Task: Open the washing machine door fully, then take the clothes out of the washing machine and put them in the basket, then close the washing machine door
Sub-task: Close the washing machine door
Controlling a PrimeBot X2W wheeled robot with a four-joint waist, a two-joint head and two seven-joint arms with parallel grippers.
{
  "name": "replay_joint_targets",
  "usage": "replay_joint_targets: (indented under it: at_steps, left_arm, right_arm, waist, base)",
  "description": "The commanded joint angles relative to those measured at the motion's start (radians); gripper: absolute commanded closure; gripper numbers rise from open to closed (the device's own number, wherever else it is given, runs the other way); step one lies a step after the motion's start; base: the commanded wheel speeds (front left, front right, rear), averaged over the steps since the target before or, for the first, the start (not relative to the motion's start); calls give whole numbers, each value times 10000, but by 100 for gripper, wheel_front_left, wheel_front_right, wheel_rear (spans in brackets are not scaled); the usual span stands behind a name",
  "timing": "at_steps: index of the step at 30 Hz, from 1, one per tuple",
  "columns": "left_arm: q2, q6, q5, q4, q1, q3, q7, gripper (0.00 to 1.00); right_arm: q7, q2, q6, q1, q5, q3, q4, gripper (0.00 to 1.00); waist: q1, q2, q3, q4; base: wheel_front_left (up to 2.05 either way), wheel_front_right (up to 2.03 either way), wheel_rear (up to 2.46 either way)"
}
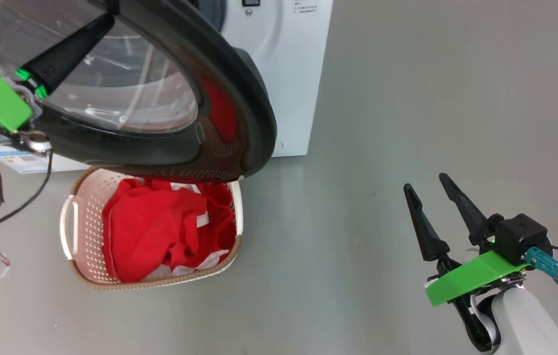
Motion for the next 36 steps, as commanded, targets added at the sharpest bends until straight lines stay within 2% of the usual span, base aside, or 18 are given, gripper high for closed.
replay_joint_targets:
  at_steps: [1, 7, 20, 23, 24, 25, 26, 27, 28, 29, 36]
  left_arm:
    - [558, -44, -119, -277, -263, 275, -112, 100]
    - [718, -44, -283, -484, 169, 172, -415, 100]
    - [1165, -44, -413, -1123, 2184, -78, -1622, 100]
    - [1227, -44, -363, -1206, 2810, -153, -2125, 92]
    - [1258, -44, -339, -1234, 3030, -180, -2299, 83]
    - [1296, -44, -306, -1264, 3244, -219, -2461, 66]
    - [1339, -44, -275, -1286, 3465, -256, -2635, 56]
    - [1369, -44, -280, -1290, 3687, -268, -2819, 29]
    - [1387, -44, -312, -1298, 3905, -271, -3000, 7]
    - [1433, -44, -316, -1323, 4121, -276, -3174, 0]
    - [1690, -44, -25, -1247, 5419, -415, -4671, 0]
  right_arm:
    - [-74, -26, 16, -30, -105, 167, -256, 0]
    - [-74, -91, 16, 18, -97, 153, -224, 0]
    - [-74, -352, 16, 290, -83, 123, -159, 0]
    - [-74, -396, 16, 368, -68, 110, -141, 0]
    - [-74, -411, 16, 401, -62, 107, -138, 0]
    - [-74, -427, 16, 436, -54, 100, -138, 0]
    - [-74, -446, 16, 471, -47, 91, -141, 0]
    - [-74, -471, 16, 510, -38, 79, -144, 0]
    - [-74, -491, 16, 556, -33, 59, -146, 0]
    - [-74, -508, 16, 609, -32, 32, -153, 0]
    - [-74, -597, 16, 937, -35, -163, -194, 0]
  waist:
    - [0, -1, -32, 75]
    - [0, -1, -170, 240]
    - [0, -1, -632, 827]
    - [0, -1, -777, 889]
    - [0, -1, -827, 899]
    - [0, -1, -868, 905]
    - [0, -1, -911, 905]
    - [0, -1, -950, 899]
    - [0, -1, -1004, 889]
    - [0, -1, -1032, 876]
    - [0, -1, -1150, 693]
  base:
    - [0, 0, 0]
    - [0, 0, 0]
    - [0, 0, 0]
    - [0, 0, 0]
    - [0, 0, 0]
    - [0, 0, 0]
    - [0, 0, 0]
    - [0, 0, 0]
    - [0, 0, 0]
    - [0, 0, 0]
    - [0, 0, 0]
